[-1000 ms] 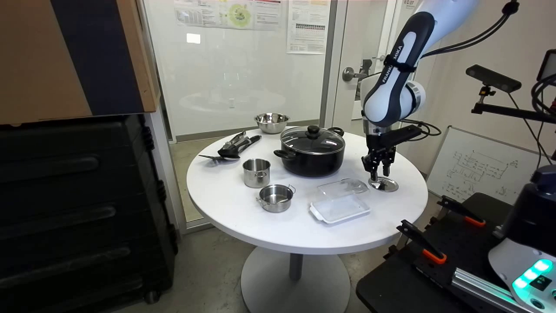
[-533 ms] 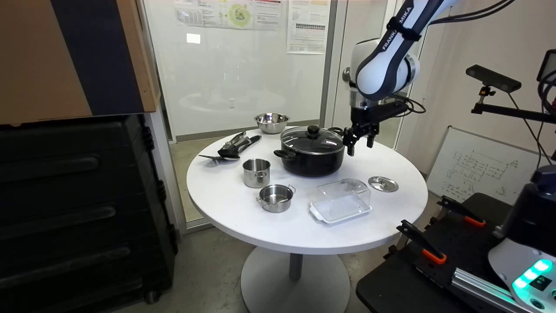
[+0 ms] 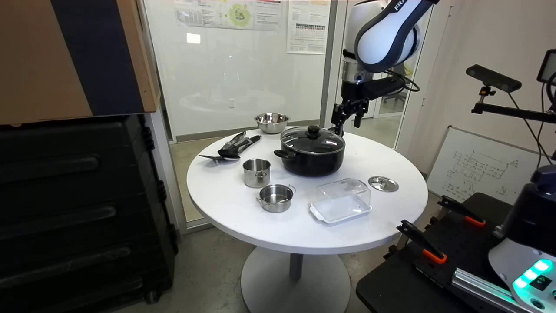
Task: Take the lid off the smaller pot
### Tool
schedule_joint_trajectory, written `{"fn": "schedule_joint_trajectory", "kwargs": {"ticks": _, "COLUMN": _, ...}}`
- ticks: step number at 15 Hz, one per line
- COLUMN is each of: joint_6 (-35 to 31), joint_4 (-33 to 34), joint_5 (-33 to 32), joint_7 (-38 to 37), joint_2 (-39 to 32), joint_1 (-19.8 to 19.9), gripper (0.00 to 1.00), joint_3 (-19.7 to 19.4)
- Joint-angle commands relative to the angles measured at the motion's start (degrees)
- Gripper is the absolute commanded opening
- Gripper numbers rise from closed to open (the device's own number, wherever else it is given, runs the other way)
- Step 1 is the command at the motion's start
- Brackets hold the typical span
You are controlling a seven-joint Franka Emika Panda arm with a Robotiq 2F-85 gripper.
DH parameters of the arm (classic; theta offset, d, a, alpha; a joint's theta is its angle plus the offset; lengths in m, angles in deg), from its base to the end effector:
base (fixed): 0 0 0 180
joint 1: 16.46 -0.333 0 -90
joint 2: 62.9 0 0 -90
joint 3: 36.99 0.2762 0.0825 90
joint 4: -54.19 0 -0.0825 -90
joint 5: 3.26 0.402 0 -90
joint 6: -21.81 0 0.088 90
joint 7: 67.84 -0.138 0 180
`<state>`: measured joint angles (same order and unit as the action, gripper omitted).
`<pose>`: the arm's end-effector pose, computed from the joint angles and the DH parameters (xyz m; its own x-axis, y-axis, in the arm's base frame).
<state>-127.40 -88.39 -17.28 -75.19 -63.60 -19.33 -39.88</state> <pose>0.4940 0.0010 0.2070 0.9910 0.0820 0.1058 0.0676 -0.9888 0.1330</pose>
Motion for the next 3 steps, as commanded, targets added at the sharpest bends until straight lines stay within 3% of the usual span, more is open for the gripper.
{"fn": "schedule_joint_trajectory", "kwargs": {"ticks": 1, "joint_6": 0.1, "joint_4": 0.0, "joint_5": 0.1, "joint_7": 0.2, "joint_2": 0.0, "joint_1": 1.1, "gripper": 1.0, "joint_3": 1.0}}
{"fn": "schedule_joint_trajectory", "kwargs": {"ticks": 3, "joint_6": 0.1, "joint_4": -0.2, "joint_5": 0.1, "joint_7": 0.3, "joint_2": 0.1, "joint_1": 1.1, "gripper": 1.0, "joint_3": 1.0}}
